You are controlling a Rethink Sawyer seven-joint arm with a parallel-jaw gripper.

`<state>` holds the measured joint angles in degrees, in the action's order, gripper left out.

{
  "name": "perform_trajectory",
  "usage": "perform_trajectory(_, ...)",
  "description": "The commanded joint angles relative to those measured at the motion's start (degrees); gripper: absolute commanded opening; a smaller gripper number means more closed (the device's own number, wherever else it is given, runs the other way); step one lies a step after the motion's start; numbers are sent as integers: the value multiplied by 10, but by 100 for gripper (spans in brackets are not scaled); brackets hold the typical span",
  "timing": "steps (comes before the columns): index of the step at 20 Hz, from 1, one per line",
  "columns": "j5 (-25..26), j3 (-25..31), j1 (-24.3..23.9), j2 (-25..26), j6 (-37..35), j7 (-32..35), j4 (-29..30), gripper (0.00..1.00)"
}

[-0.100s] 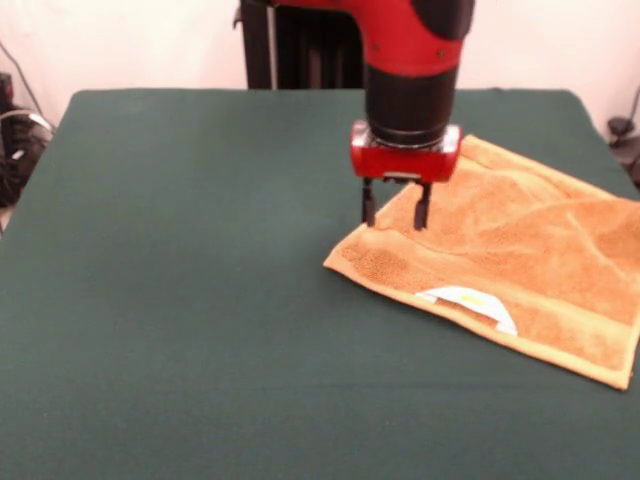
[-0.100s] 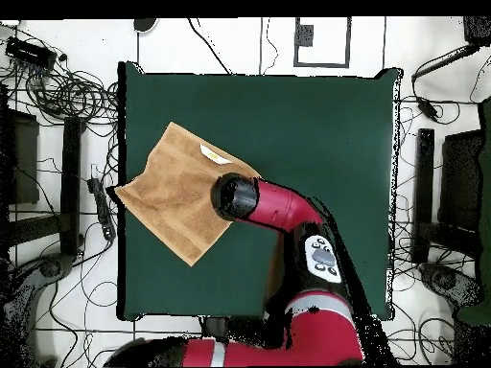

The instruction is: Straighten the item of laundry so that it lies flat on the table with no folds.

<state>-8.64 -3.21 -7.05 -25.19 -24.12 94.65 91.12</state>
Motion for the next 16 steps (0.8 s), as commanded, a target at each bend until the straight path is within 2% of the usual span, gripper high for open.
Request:
perform_trajectory(1,3,-9,-3,-13,-103,76,-51,100)
perform_trajectory(3,0,-4,-6,-9,-96,79,-49,100)
perform_trajectory(5,-9,12,-13,10,-58,88,-38,100)
perform_trajectory(10,-39,36,3,88,70,149,-47,100)
perform_trajectory(12,-46,19,22,101,82,166,-59,100)
perform_trajectory(16,-58,22,20,119,91,157,-67,100)
